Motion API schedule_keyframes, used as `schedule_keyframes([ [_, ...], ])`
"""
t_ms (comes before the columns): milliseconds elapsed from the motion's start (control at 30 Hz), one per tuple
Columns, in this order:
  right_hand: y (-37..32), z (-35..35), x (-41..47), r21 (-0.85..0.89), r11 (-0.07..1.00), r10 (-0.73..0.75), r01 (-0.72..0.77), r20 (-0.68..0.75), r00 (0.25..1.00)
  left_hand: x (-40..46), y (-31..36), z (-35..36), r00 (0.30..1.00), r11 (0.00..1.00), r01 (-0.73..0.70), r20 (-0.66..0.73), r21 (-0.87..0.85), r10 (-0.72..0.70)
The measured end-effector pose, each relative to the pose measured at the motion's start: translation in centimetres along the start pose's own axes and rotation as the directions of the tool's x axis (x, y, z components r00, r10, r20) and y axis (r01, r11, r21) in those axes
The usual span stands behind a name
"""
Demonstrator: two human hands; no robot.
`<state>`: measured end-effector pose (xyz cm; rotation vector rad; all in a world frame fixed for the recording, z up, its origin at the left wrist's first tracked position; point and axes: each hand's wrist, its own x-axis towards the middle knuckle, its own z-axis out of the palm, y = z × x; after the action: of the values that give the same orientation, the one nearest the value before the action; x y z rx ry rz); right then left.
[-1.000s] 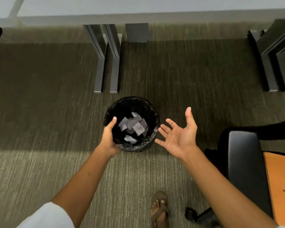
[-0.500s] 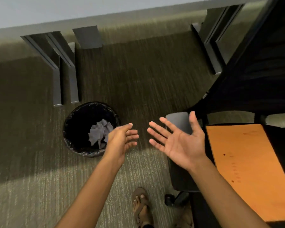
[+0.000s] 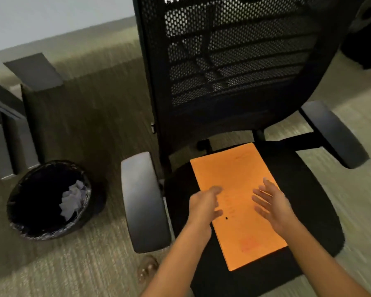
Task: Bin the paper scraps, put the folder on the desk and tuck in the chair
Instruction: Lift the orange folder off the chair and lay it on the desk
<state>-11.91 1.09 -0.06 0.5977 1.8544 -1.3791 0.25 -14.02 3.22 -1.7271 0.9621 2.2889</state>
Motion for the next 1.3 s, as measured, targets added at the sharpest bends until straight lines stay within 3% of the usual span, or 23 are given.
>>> schedule_keyframes([
  [67,1.8,-2.8,1.8,-0.366,0.93,-0.103,0.046,-0.139,0.985,2.3,-2.9,0.6,0.993,0.994,0.072,-0.097,0.085,-0.064],
  [167,4.1,-6.3,3.6,-0.751,0.648,-0.332,0.127,-0.128,0.935,4.4,-6.0,1.1,0.977,0.976,0.097,-0.205,0.194,-0.056],
  [233,5.0,-7.7,4.4,-0.842,0.525,-0.393,0.125,-0.11,0.913,5.0,-6.9,1.3,0.965,0.958,0.068,-0.262,0.278,0.007],
  [367,5.6,-9.0,5.8,-0.881,0.461,-0.405,0.109,-0.1,0.909,6.0,-7.1,1.9,0.942,0.916,0.049,-0.324,0.397,0.09],
  [433,5.6,-9.6,6.5,-0.867,0.49,-0.379,0.094,-0.114,0.918,6.1,-7.2,2.2,0.947,0.892,0.042,-0.304,0.449,0.108],
  [500,5.1,-10.4,7.2,-0.799,0.595,-0.316,0.091,-0.128,0.94,6.2,-7.6,2.4,0.96,0.895,0.003,-0.252,0.446,0.122],
  [700,4.2,-12.6,6.6,-0.593,0.798,-0.203,0.108,-0.096,0.974,4.8,-8.3,1.8,0.984,0.96,-0.178,0.049,0.217,0.171],
  [800,3.8,-13.5,4.7,-0.464,0.864,-0.248,0.197,-0.05,0.967,3.3,-7.8,1.2,0.967,0.956,-0.239,0.137,0.171,0.217],
  [900,2.9,-13.6,1.5,-0.346,0.881,-0.354,0.324,-0.025,0.935,1.1,-6.8,1.1,0.942,0.949,-0.286,0.22,0.135,0.253],
  [1000,1.6,-13.5,-1.1,-0.259,0.901,-0.361,0.348,-0.003,0.933,-1.9,-4.8,1.2,0.917,0.942,-0.319,0.283,0.102,0.28],
  [1300,-9.4,-12.2,-12.9,-0.02,0.851,-0.524,0.524,0.03,0.851,-15.6,4.4,1.8,0.837,0.866,-0.497,0.29,0.046,0.465],
])
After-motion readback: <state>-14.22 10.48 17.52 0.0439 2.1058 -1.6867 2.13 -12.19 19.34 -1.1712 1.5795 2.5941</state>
